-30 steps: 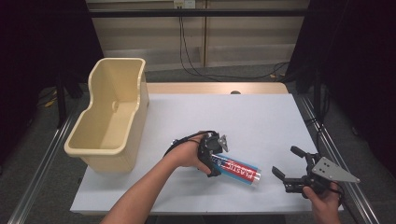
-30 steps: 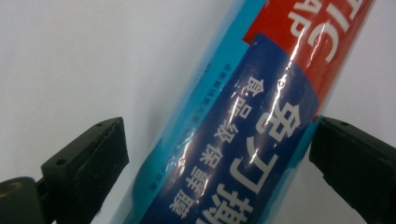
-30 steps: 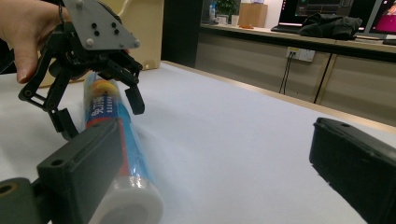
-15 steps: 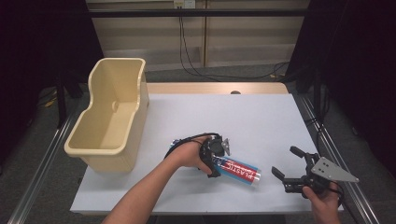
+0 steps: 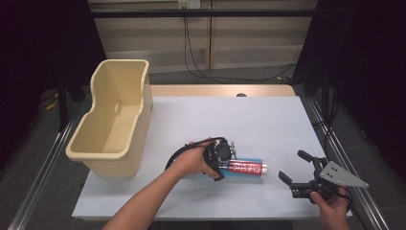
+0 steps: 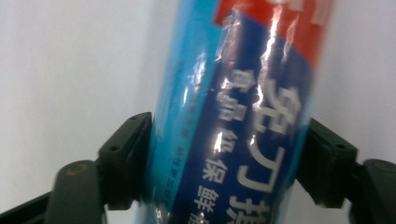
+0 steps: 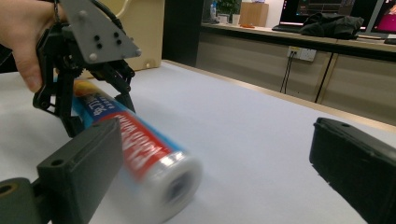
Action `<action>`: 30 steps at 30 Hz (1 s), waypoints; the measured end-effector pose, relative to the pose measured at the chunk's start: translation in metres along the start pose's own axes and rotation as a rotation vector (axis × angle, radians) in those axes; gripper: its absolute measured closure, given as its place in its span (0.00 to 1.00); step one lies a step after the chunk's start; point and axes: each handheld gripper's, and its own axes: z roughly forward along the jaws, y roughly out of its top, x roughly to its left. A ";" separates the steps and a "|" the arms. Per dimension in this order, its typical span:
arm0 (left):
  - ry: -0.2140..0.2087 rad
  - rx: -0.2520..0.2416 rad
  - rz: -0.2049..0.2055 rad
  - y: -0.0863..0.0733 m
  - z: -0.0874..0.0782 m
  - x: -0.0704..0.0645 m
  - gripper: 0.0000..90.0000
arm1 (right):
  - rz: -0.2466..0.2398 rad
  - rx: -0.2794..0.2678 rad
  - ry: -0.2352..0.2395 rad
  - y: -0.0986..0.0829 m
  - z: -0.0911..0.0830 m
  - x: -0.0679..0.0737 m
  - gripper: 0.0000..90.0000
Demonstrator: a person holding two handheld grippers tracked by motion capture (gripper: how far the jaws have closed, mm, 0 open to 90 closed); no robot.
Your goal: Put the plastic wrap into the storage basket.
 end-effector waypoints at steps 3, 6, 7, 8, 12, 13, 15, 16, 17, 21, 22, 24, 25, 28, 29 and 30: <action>-0.018 -0.015 -0.172 -0.007 -0.005 0.010 0.36 | 0.003 0.000 -0.003 0.000 0.000 -0.001 0.03; -0.003 0.002 -0.205 -0.009 -0.009 0.014 0.36 | 0.002 -0.005 -0.004 0.000 0.000 -0.001 0.03; -0.017 0.005 -0.242 -0.010 -0.013 0.017 0.36 | 0.004 -0.005 -0.002 0.000 0.000 -0.002 0.03; -0.017 -0.015 -0.279 -0.012 -0.015 0.018 0.36 | 0.007 -0.002 -0.001 0.000 0.000 -0.002 0.03; -0.024 -0.030 -0.313 -0.014 -0.029 0.022 0.35 | 0.007 -0.002 0.001 0.000 0.001 -0.001 0.03; -0.020 -0.022 -0.328 -0.014 -0.033 0.024 0.36 | 0.006 -0.002 0.001 0.000 0.001 -0.001 0.03; -0.011 -0.031 -0.342 -0.014 -0.042 0.025 0.36 | 0.005 -0.004 0.001 0.000 0.001 -0.001 0.03; -0.011 -0.031 -0.342 -0.014 -0.042 0.025 0.36 | 0.006 -0.006 0.002 0.000 0.001 -0.001 0.03; -0.010 -0.021 -0.350 -0.014 -0.046 0.026 0.36 | 0.005 -0.006 0.002 0.000 0.000 -0.001 0.03; -0.016 -0.028 -0.384 -0.014 -0.060 0.028 0.36 | 0.007 -0.008 0.002 0.000 0.000 -0.001 0.03; -0.017 -0.033 -0.394 -0.014 -0.064 0.029 0.36 | 0.007 -0.007 0.003 0.000 0.001 0.000 0.03; -0.005 -0.033 -0.390 -0.014 -0.070 0.030 0.36 | 0.007 -0.007 0.004 0.000 0.001 0.000 0.03; 0.000 -0.033 -0.397 -0.015 -0.073 0.031 0.36 | 0.002 -0.008 0.003 0.000 0.001 -0.001 0.03; -0.006 -0.049 -0.428 -0.017 -0.082 0.034 0.36 | 0.003 -0.010 0.003 0.000 0.000 -0.001 0.03; -0.001 -0.055 -0.433 -0.018 -0.084 0.035 0.36 | 0.002 -0.010 0.003 0.000 0.000 -0.001 0.03; -0.002 -0.052 -0.436 -0.019 -0.088 0.036 0.36 | 0.003 -0.010 0.003 0.000 0.000 0.000 0.03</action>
